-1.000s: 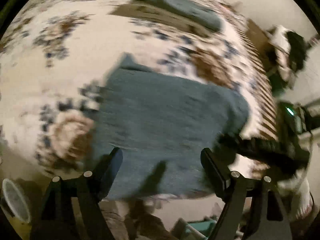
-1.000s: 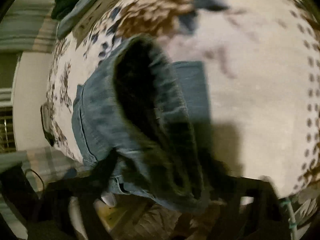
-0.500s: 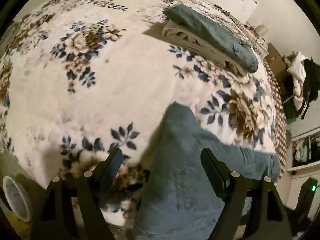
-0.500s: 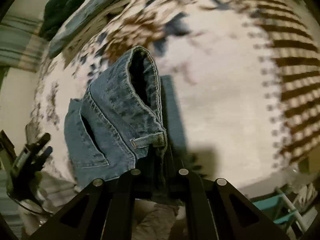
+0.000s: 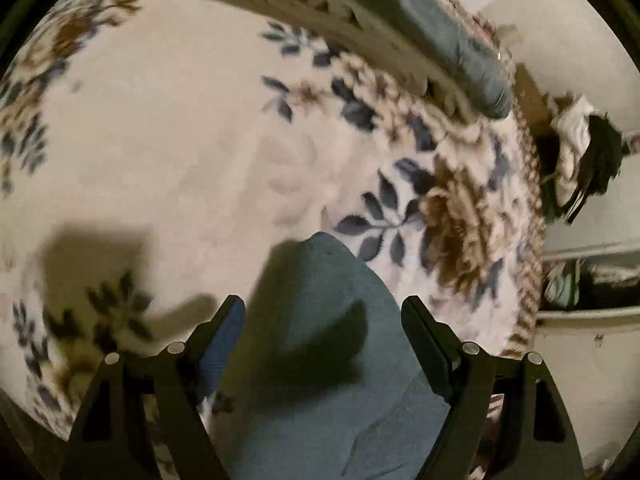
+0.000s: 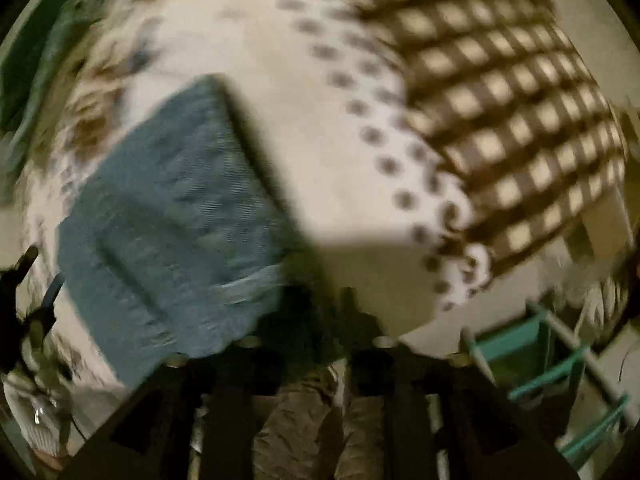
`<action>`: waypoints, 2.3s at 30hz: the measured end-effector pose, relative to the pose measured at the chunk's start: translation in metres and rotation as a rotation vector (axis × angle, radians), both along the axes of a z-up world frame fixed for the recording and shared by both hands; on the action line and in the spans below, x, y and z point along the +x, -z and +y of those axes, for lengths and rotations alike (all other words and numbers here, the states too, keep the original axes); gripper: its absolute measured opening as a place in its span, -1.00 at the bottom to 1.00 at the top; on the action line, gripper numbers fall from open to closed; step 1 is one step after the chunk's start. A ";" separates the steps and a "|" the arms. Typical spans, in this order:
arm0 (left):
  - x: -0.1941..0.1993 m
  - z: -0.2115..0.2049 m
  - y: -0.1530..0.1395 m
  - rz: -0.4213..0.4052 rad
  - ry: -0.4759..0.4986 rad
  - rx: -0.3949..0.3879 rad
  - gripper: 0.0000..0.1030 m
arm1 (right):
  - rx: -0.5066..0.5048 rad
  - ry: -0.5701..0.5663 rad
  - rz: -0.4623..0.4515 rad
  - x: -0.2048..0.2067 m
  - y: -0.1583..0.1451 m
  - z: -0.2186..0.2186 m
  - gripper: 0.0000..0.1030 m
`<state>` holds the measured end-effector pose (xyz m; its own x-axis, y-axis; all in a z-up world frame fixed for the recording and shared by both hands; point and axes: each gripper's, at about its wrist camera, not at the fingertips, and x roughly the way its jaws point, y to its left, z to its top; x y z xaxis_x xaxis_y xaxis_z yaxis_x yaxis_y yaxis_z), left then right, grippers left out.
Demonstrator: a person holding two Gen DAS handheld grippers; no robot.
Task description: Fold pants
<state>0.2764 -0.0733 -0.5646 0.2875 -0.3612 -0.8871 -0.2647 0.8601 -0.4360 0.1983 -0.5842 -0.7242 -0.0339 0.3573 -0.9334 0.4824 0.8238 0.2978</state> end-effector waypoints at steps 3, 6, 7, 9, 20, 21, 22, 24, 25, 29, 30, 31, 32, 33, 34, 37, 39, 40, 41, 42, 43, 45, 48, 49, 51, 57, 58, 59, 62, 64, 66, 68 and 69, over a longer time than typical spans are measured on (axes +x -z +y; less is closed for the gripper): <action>0.011 0.002 0.004 -0.034 -0.004 -0.007 0.48 | 0.060 -0.003 -0.105 0.006 -0.018 -0.007 0.09; 0.018 0.003 0.006 -0.056 -0.004 -0.024 -0.48 | 0.178 0.046 -0.273 0.017 -0.040 -0.015 0.42; 0.020 0.002 0.007 -0.053 0.003 -0.008 -0.55 | 0.210 0.065 -0.292 0.023 -0.040 -0.017 0.44; 0.022 0.000 0.008 -0.064 0.023 0.006 -0.71 | 0.236 0.094 -0.290 0.039 -0.033 -0.020 0.45; 0.035 0.009 0.033 -0.031 0.031 0.089 -0.89 | 0.024 -0.009 -0.302 0.089 -0.016 0.012 -0.87; 0.036 0.010 0.036 -0.023 0.023 0.083 -0.90 | 0.028 0.003 -0.285 0.089 -0.011 0.009 -0.87; 0.037 0.010 0.035 -0.019 0.018 0.082 -0.90 | 0.048 0.023 -0.273 0.087 -0.008 0.001 -0.87; 0.036 0.011 0.028 -0.014 0.015 0.077 -0.90 | 0.082 0.020 -0.269 0.088 -0.006 0.000 -0.84; 0.035 0.013 0.024 -0.010 0.003 0.061 -0.86 | 0.104 -0.001 -0.269 0.087 -0.009 -0.001 -0.80; 0.018 0.025 0.000 -0.018 -0.061 -0.013 -0.76 | 0.182 0.024 -0.215 0.068 -0.015 -0.020 0.18; 0.011 0.026 -0.007 -0.030 -0.071 -0.015 -0.46 | 0.200 0.045 -0.223 0.055 -0.020 -0.027 0.30; 0.004 0.026 -0.013 -0.041 -0.079 -0.011 0.21 | 0.218 0.056 -0.227 0.044 -0.023 -0.030 0.30; -0.006 0.026 -0.018 -0.044 -0.082 0.001 0.64 | 0.229 0.064 -0.209 0.032 -0.023 -0.032 0.30; -0.015 0.024 -0.021 -0.046 -0.078 -0.004 1.00 | 0.236 0.074 -0.173 0.018 -0.020 -0.034 0.30; -0.022 0.020 -0.022 -0.047 -0.073 -0.012 1.00 | 0.254 0.087 -0.146 0.007 -0.015 -0.034 0.30; -0.045 0.009 -0.016 0.004 -0.051 -0.007 1.00 | 0.312 0.127 -0.051 -0.026 0.010 -0.025 0.30; -0.061 0.001 -0.006 0.046 -0.033 -0.014 1.00 | 0.350 0.156 -0.024 -0.039 0.023 -0.014 0.28; -0.066 -0.003 -0.002 0.061 -0.025 -0.011 1.00 | 0.339 0.169 -0.037 -0.044 0.023 -0.010 0.18; -0.071 -0.007 0.003 0.078 -0.014 -0.003 1.00 | 0.303 0.175 -0.055 -0.047 0.021 -0.007 0.02; -0.075 -0.011 0.008 0.090 -0.005 0.004 1.00 | 0.281 0.178 -0.060 -0.048 0.020 -0.006 -0.25; -0.078 -0.013 0.011 0.097 0.000 0.011 1.00 | 0.261 0.174 -0.060 -0.048 0.017 -0.004 -0.37; -0.082 -0.015 0.017 0.110 0.009 0.026 1.00 | 0.188 0.122 -0.089 -0.044 0.002 0.003 -0.59; -0.086 -0.015 0.021 0.119 0.014 0.049 1.00 | 0.086 0.056 -0.138 -0.037 -0.026 0.008 -0.67; -0.086 -0.015 0.022 0.120 0.013 0.053 1.00 | 0.072 0.053 -0.146 -0.036 -0.033 0.006 -0.67; -0.086 -0.012 0.023 0.121 0.007 0.049 1.00 | 0.083 0.056 -0.142 -0.036 -0.034 0.000 -0.67; -0.088 -0.007 0.029 0.128 -0.003 0.029 1.00 | 0.182 0.039 -0.071 -0.035 -0.002 -0.014 -0.21; -0.088 -0.007 0.029 0.125 -0.005 0.017 1.00 | 0.205 0.051 -0.080 -0.036 -0.001 -0.014 -0.01; -0.088 -0.006 0.029 0.121 -0.007 0.007 1.00 | 0.231 0.066 -0.093 -0.040 -0.001 -0.016 0.16; -0.089 -0.006 0.030 0.105 -0.012 -0.038 1.00 | 0.341 0.105 -0.155 -0.059 -0.003 -0.020 0.73; -0.091 -0.005 0.033 0.101 -0.020 -0.079 1.00 | 0.370 0.085 -0.161 -0.067 0.002 -0.011 0.73; -0.091 -0.006 0.037 0.098 -0.025 -0.117 1.00 | 0.410 0.074 -0.151 -0.070 0.014 0.002 0.73; -0.090 -0.008 0.040 0.096 -0.022 -0.136 1.00 | 0.437 0.080 -0.153 -0.069 0.026 0.011 0.73; -0.088 -0.009 0.041 0.096 -0.018 -0.143 1.00 | 0.445 0.084 -0.154 -0.068 0.032 0.016 0.76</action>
<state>0.1882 -0.0826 -0.6057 0.2113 -0.4813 -0.8507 -0.3260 0.7858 -0.5256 0.1298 -0.5683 -0.7564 0.1387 0.7191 -0.6809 0.4648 0.5599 0.6859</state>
